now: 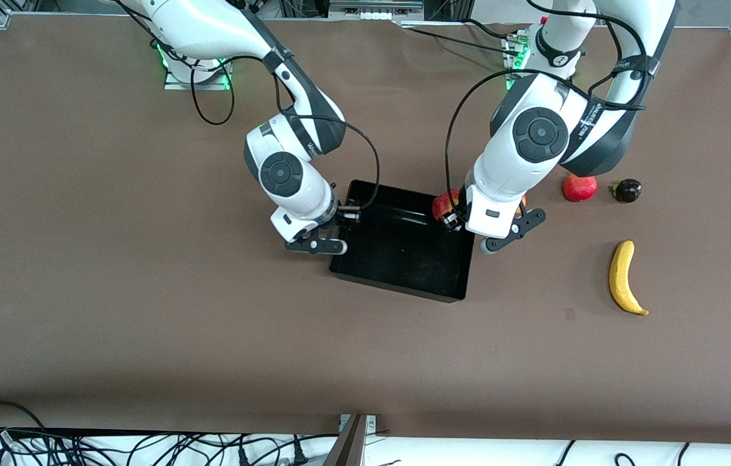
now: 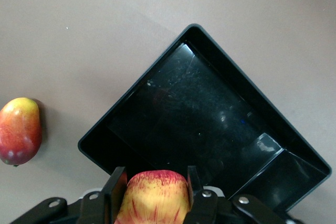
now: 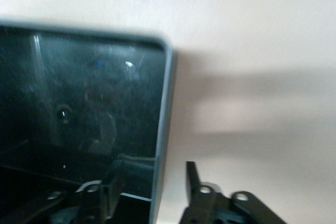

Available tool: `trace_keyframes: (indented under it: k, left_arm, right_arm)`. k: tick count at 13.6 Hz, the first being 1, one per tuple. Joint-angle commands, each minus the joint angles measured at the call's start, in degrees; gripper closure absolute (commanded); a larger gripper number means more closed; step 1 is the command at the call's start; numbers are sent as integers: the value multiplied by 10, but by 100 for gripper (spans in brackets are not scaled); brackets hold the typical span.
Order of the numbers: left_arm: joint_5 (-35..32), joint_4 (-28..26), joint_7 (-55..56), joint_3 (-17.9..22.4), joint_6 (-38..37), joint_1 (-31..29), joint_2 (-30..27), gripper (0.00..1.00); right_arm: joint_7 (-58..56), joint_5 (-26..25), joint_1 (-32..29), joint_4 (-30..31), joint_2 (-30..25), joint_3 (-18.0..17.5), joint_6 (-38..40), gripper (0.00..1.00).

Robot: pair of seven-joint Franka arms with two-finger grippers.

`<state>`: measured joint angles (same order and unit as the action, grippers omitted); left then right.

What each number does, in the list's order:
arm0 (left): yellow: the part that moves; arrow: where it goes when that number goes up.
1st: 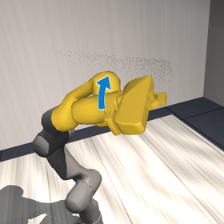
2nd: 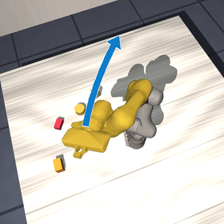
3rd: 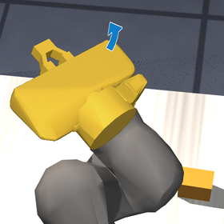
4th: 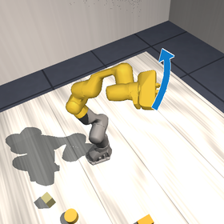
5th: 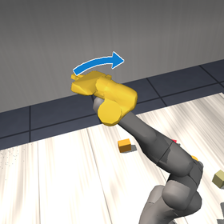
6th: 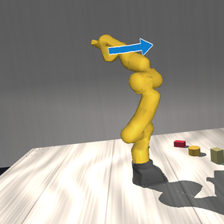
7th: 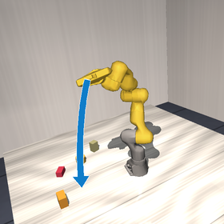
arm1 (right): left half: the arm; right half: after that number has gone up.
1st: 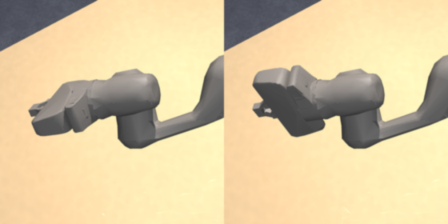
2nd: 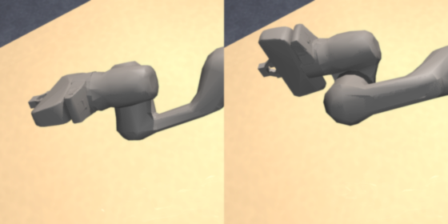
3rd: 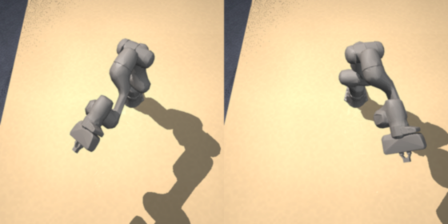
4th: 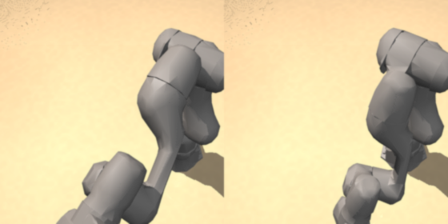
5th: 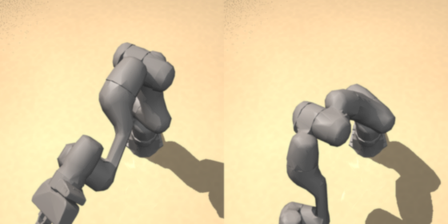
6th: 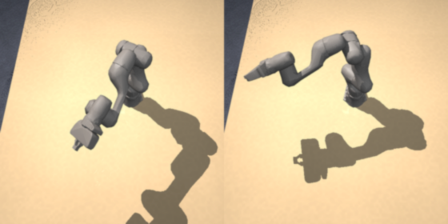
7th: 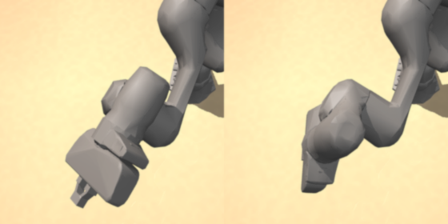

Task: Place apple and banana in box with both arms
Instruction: 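Lower the apple over the box while the right gripper releases and withdraws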

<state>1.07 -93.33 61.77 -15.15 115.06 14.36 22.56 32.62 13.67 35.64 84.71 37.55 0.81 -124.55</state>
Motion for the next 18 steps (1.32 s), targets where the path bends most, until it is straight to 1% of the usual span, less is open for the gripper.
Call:
trace_keyframes:
  k: [1,3,4,5,7,8,10,12,13,15,16,18]
  left_arm:
    - [3,13,29,-3,40,3,35,100]
    - [3,17,47,-8,60,18,51,100]
    - [3,17,56,-8,67,29,63,100]
    - [-1,17,68,-8,83,40,76,100]
    - [-49,16,129,-9,123,63,99,100]
    - [-78,16,162,-10,126,72,113,100]
    - [-105,15,199,-10,148,97,134,100]
    - [-136,11,240,-10,168,119,155,100]
    - [-162,11,268,-10,169,125,160,100]
    - [-181,8,301,-10,181,143,169,100]
    - [-182,6,304,-10,183,147,173,100]
    - [-185,-1,306,-9,184,155,177,100]
  right_arm:
    - [-61,0,-48,-15,-47,31,62,0]
    - [-112,2,-67,-16,-79,73,98,0]
    - [-124,6,-70,-10,-106,92,119,0]
    - [-133,5,-71,-9,-127,117,157,0]
    - [-186,7,-70,-5,-178,155,232,0]
    - [-205,2,-70,3,-202,173,260,0]
    - [-222,-4,-70,44,-257,197,286,0]
    - [-232,-54,-98,86,-308,185,286,0]
    - [-234,-64,-129,105,-332,154,284,0]
    - [-234,-91,-224,128,-362,53,283,0]
    - [-234,-109,-237,128,-364,35,286,0]
    - [-235,-118,-239,122,-359,38,286,0]
